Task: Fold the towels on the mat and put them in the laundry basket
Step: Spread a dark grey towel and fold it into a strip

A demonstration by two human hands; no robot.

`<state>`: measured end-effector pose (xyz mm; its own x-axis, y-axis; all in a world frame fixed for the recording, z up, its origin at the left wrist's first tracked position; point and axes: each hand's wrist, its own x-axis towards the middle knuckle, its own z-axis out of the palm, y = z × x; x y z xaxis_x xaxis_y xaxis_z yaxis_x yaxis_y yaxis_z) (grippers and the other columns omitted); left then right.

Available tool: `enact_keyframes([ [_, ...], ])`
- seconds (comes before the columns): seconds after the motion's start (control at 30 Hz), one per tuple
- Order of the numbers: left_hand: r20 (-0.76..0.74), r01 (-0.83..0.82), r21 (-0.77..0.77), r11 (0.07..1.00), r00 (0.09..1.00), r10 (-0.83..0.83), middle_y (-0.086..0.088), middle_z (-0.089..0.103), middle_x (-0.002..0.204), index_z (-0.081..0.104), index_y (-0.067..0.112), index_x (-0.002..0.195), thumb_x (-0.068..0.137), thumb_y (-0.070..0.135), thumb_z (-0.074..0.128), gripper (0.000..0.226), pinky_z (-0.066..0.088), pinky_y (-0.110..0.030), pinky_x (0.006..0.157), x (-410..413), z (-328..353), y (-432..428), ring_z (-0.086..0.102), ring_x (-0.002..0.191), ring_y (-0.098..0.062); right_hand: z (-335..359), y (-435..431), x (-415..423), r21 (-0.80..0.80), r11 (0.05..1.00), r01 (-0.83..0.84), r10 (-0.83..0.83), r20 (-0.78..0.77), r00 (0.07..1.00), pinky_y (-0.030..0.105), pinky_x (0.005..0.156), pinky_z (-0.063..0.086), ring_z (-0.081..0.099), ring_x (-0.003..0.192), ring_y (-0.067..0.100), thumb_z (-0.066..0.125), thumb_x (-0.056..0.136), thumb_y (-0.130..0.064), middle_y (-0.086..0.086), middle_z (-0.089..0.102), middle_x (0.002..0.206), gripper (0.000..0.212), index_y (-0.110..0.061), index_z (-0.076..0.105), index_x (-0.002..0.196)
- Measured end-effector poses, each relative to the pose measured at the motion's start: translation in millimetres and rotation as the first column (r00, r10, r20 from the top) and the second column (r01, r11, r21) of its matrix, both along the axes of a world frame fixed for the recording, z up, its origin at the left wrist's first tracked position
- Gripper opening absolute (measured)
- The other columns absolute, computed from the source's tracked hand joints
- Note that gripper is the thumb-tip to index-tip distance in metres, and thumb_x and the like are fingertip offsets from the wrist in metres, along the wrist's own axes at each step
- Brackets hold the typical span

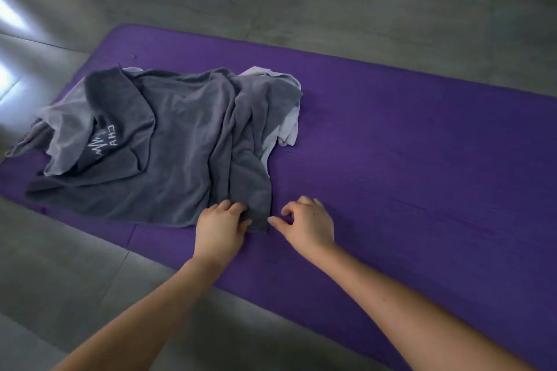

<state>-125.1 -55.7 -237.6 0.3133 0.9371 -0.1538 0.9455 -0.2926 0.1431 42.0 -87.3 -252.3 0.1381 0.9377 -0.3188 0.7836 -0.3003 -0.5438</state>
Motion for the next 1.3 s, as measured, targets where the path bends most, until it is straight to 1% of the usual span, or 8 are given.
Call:
enact_keyframes([
  [0.13, 0.173, 0.002, 0.041, 0.999, 0.985, -0.009, -0.005, 0.067, 0.071, 0.072, 0.012, 0.077, 0.074, 0.017, 0.074, 0.006, 0.042, -0.028, 0.058, 2.4, 18.4, 7.1, 0.064, 0.066, -0.028, 3.1, 8.1, -14.6, -0.053, 0.994, 0.095, -0.104, -0.187, 0.977, 0.028, 0.072, 0.040, 0.054, 0.093, 0.018, 0.059, 0.083, -0.053, -0.004, 0.064, 0.089, 0.030, -0.025, 0.068, 0.082],
  [0.27, 0.262, 0.040, 0.054, 0.998, 0.963, -0.053, -0.001, 0.070, 0.079, 0.071, 0.015, 0.079, 0.082, 0.026, 0.068, 0.012, 0.037, -0.027, 0.063, 33.2, 63.9, 2.6, 0.063, 0.078, -0.021, 41.6, 11.8, 3.1, -0.068, 0.949, 0.307, -0.306, -0.421, 0.854, 0.033, 0.056, 0.028, 0.037, 0.054, 0.018, 0.065, 0.081, -0.032, -0.003, 0.036, 0.047, 0.045, -0.015, 0.042, 0.046],
  [0.63, 0.277, 0.257, 0.140, 0.956, 0.917, -0.287, 0.004, 0.069, 0.108, 0.065, 0.022, 0.112, 0.086, 0.026, 0.061, 0.027, 0.042, -0.027, 0.088, 131.4, 119.3, -15.6, 0.061, 0.105, -0.018, 118.4, -79.4, 187.0, 0.171, 0.966, 0.195, -0.227, 0.191, 0.955, 0.029, 0.067, 0.037, 0.058, 0.085, 0.022, 0.062, 0.084, -0.035, -0.002, 0.063, 0.084, 0.016, -0.022, 0.061, 0.075],
  [0.8, 0.156, 0.323, 0.125, 0.938, 0.927, -0.341, 0.001, 0.067, 0.111, 0.064, 0.019, 0.113, 0.088, 0.027, 0.057, 0.026, 0.042, -0.029, 0.088, 175.8, 135.3, -56.6, 0.060, 0.106, -0.021, 122.6, -156.3, 281.8, 0.228, 0.954, 0.195, -0.281, 0.456, 0.844, 0.034, 0.072, 0.037, 0.060, 0.087, 0.028, 0.061, 0.082, -0.028, 0.001, 0.064, 0.087, 0.017, -0.020, 0.053, 0.068],
  [0.97, -0.020, 0.491, 0.053, 0.869, 0.871, -0.491, -0.003, 0.064, 0.112, 0.062, 0.021, 0.112, 0.089, 0.030, 0.053, 0.027, 0.041, -0.032, 0.088, 266.2, 146.2, -92.7, 0.057, 0.106, -0.024, 120.9, -274.8, 406.9, 0.222, 0.932, 0.286, -0.359, 0.666, 0.654, 0.034, 0.058, 0.029, 0.054, 0.053, 0.032, 0.078, 0.053, -0.004, 0.011, 0.055, 0.055, 0.023, -0.005, 0.055, 0.049],
  [1.1, -0.147, 0.628, -0.031, 0.777, 0.766, -0.625, -0.004, 0.063, 0.111, 0.061, 0.021, 0.113, 0.089, 0.033, 0.052, 0.028, 0.043, -0.032, 0.089, 347.3, 150.0, -125.9, 0.057, 0.107, -0.026, 121.6, -369.8, 470.2, -0.192, 0.888, 0.418, -0.082, 0.828, 0.555, 0.034, 0.077, 0.038, 0.064, 0.087, 0.024, 0.065, 0.071, -0.016, 0.000, 0.069, 0.089, 0.015, -0.018, 0.069, 0.086],
  [1.2, -0.216, 0.701, -0.066, 0.710, 0.685, -0.696, -0.002, 0.062, 0.117, 0.060, 0.023, 0.117, 0.091, 0.037, 0.051, 0.030, 0.043, -0.031, 0.092, 408.8, 146.5, -147.8, 0.055, 0.111, -0.023, 114.6, -403.4, 496.7, -0.545, 0.730, 0.413, 0.147, 0.714, 0.684, 0.028, 0.088, 0.038, 0.058, 0.110, 0.012, 0.050, 0.084, -0.023, -0.013, 0.062, 0.115, 0.033, -0.030, 0.057, 0.116],
  [1.3, -0.218, 0.672, -0.069, 0.738, 0.711, -0.668, -0.002, 0.060, 0.120, 0.058, 0.024, 0.121, 0.093, 0.038, 0.049, 0.033, 0.042, -0.032, 0.090, 455.3, 132.3, -157.7, 0.053, 0.113, -0.023, 108.0, -392.0, 512.6, -0.366, 0.839, 0.402, 0.016, 0.755, 0.656, 0.029, 0.086, 0.038, 0.060, 0.106, 0.015, 0.049, 0.089, -0.027, -0.009, 0.063, 0.114, 0.026, -0.027, 0.058, 0.114],
])
